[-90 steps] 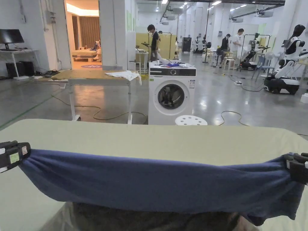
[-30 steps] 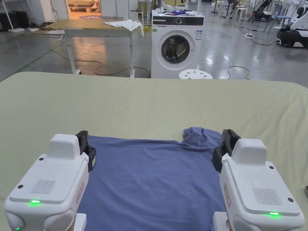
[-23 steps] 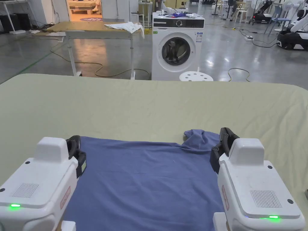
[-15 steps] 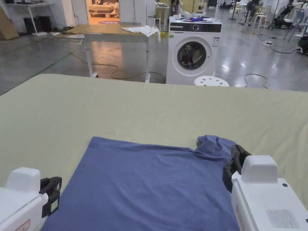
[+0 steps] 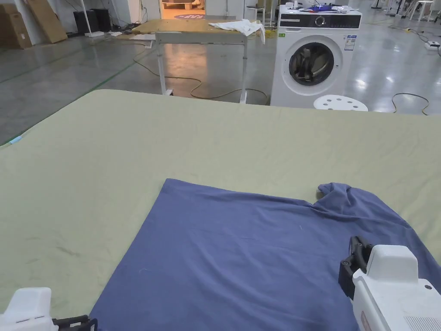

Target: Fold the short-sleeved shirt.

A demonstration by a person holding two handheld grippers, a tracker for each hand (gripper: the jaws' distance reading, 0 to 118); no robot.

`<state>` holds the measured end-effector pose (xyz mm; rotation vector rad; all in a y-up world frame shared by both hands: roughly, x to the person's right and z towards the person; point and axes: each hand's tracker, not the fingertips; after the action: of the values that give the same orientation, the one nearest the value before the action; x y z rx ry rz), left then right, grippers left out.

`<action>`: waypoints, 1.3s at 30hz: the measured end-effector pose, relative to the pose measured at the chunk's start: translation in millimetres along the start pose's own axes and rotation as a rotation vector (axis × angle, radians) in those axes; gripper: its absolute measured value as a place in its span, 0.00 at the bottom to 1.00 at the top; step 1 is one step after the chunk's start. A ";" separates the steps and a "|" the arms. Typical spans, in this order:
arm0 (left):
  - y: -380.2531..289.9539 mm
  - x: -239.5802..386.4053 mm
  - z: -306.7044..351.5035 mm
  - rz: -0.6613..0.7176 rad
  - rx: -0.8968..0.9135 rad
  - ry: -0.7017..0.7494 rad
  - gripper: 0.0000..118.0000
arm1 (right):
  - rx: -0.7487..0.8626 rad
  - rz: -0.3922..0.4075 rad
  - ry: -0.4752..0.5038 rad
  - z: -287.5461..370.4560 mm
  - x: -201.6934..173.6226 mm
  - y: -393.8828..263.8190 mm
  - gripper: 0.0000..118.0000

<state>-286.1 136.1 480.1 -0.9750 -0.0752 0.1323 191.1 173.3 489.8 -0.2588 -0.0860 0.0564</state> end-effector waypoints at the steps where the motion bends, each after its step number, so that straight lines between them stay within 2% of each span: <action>1: 0.3 2.1 -8.0 0.001 -0.042 -0.003 0.57 | -0.007 0.003 0.004 1.0 -0.7 -1.1 0.01; 3: -5.2 6.1 -30.2 -0.058 -0.102 0.023 0.47 | -0.022 0.016 0.009 2.9 -1.5 -4.2 0.01; 4: -7.7 12.0 -31.0 -0.113 -0.060 0.091 0.47 | -0.026 0.022 0.011 4.3 -1.4 -5.8 0.01; 7: -7.0 18.6 -27.4 -0.108 -0.057 0.089 0.40 | -0.033 0.030 0.007 9.2 1.6 -8.3 0.01; 11: -3.9 18.8 -25.7 -0.116 -0.057 0.062 0.16 | -0.051 0.024 0.000 11.6 8.5 -12.6 0.01; 12: -3.1 19.0 -26.1 -0.117 -0.059 0.053 0.07 | -0.056 0.022 -0.003 11.9 10.4 -13.9 0.01; 13: -2.6 19.4 -26.5 -0.117 -0.059 0.044 0.04 | -0.060 0.021 -0.006 12.5 12.2 -14.9 0.01; 19: -3.6 20.4 -24.2 -0.133 -0.061 0.030 0.01 | -0.134 -0.010 -0.042 35.4 44.2 -16.5 0.02; 22: -2.7 15.4 -20.2 -0.117 -0.057 0.007 0.01 | -0.265 0.003 -0.088 55.8 73.7 -21.0 0.06; 23: -3.0 13.9 -19.1 -0.109 -0.052 0.001 0.01 | -0.318 0.008 -0.097 61.4 84.2 -23.6 0.15; 24: -2.9 12.3 -18.6 -0.104 -0.052 -0.005 0.01 | -0.383 0.016 -0.105 66.9 94.2 -26.9 0.32; 25: -2.9 11.6 -18.5 -0.104 -0.052 -0.008 0.01 | -0.427 0.011 -0.106 72.1 103.0 -30.9 0.43; 27: -4.7 17.4 -14.3 -0.099 -0.051 -0.013 0.01 | -0.504 0.000 -0.115 83.0 118.9 -40.5 0.53; 34: -5.5 22.1 -10.2 -0.111 -0.053 -0.017 0.01 | -0.668 -0.078 -0.068 94.3 135.2 -86.5 0.55; 37: -6.9 20.9 -9.3 -0.100 -0.049 -0.024 0.01 | -0.728 -0.055 -0.040 88.8 127.8 -107.5 0.53; 39: -7.2 19.6 -9.6 -0.088 -0.048 -0.031 0.01 | -0.672 -0.005 -0.068 91.2 121.5 -107.3 0.47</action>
<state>-264.9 127.1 480.7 -1.0160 -0.1498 0.0653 308.4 100.9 614.7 -0.9282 -0.1729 0.0299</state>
